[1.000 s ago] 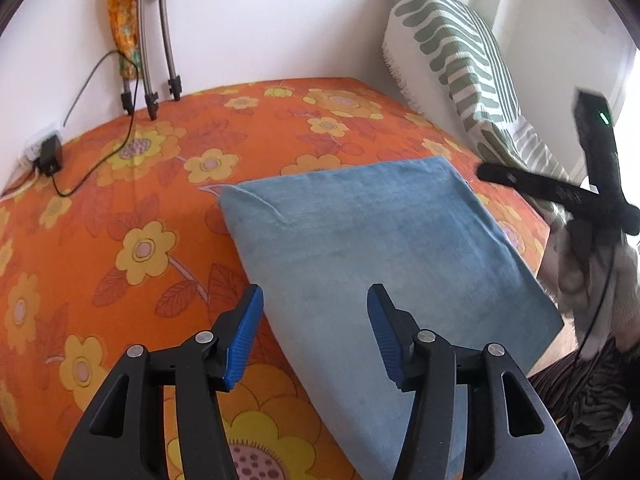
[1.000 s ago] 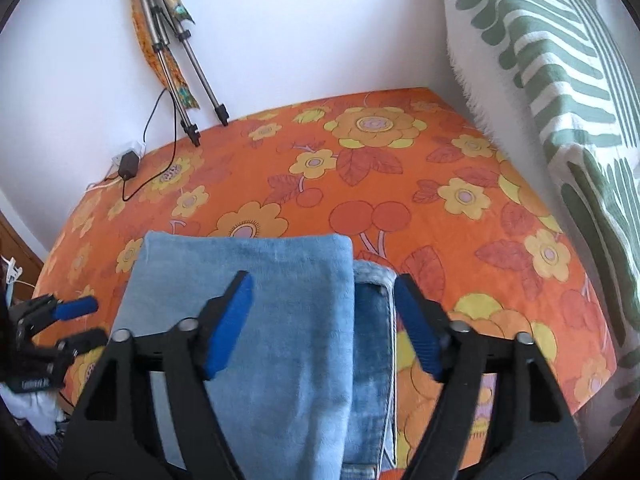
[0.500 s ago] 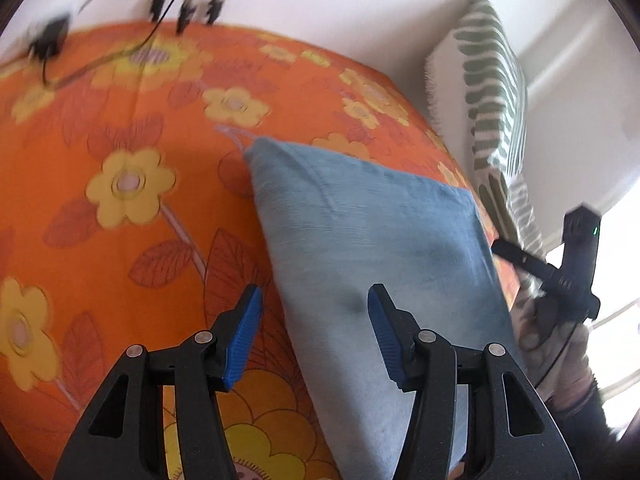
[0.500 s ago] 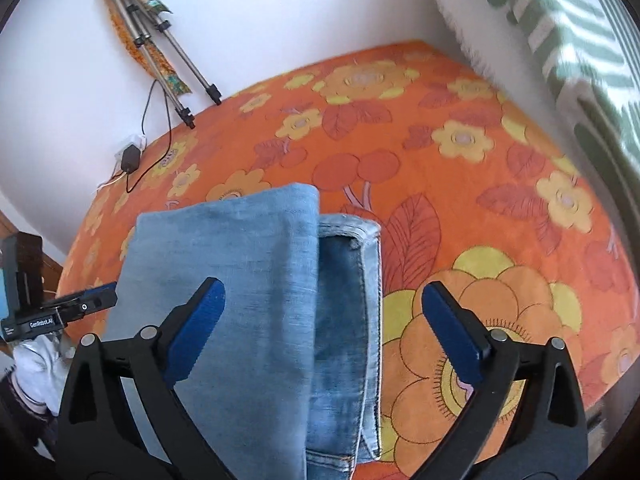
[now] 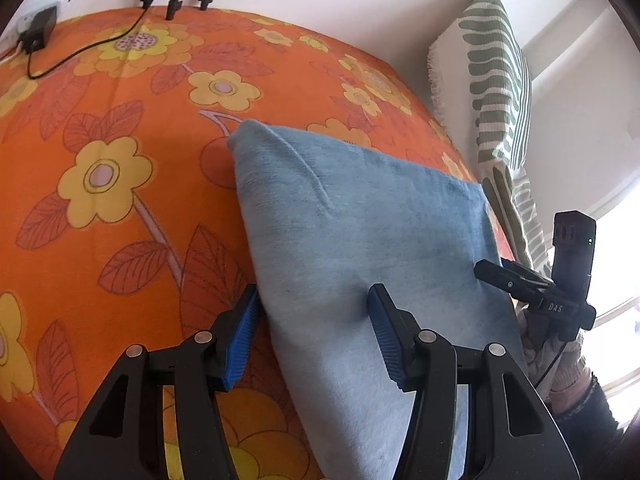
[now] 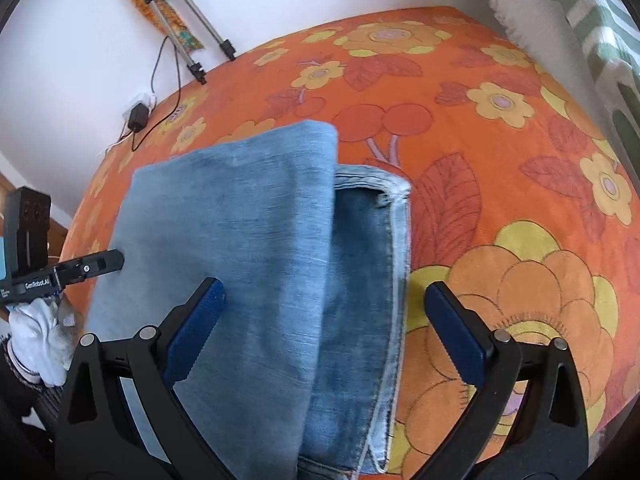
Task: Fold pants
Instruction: 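Grasp the folded jeans with the left tool while the right tool grasps beside it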
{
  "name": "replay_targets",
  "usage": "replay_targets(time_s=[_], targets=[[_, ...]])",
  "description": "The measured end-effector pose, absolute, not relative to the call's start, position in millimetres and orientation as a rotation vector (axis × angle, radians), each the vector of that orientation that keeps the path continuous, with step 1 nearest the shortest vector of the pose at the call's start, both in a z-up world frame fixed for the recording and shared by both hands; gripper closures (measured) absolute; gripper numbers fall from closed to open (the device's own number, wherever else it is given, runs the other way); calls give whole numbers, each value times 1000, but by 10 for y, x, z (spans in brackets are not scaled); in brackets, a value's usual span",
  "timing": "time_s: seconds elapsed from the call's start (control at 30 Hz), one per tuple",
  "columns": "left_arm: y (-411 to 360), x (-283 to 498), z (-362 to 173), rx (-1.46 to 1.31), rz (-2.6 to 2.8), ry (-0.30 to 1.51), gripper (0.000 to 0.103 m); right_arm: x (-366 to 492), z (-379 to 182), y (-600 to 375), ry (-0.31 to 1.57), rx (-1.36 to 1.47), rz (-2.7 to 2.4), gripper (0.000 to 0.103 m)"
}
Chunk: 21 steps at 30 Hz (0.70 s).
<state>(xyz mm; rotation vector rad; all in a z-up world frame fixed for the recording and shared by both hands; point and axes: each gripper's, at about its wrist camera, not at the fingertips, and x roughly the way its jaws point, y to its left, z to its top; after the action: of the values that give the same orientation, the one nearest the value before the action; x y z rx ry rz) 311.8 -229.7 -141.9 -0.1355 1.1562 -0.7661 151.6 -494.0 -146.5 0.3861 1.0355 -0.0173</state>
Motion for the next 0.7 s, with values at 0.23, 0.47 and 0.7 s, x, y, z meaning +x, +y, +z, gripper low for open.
replay_targets(time_s=[0.23, 0.47, 0.7], targets=[[-2355, 3128, -1430, -132, -770, 1139, 49, 1565, -1455, -4832, 1050, 345, 21, 25], [-2459, 3094, -1421, -105, -758, 1106, 53, 1537, -1458, -4827, 1031, 404, 41, 45], [-2563, 3005, -1364, -26, -734, 1051, 75, 1524, -1382, -4771, 1012, 383, 15, 65]])
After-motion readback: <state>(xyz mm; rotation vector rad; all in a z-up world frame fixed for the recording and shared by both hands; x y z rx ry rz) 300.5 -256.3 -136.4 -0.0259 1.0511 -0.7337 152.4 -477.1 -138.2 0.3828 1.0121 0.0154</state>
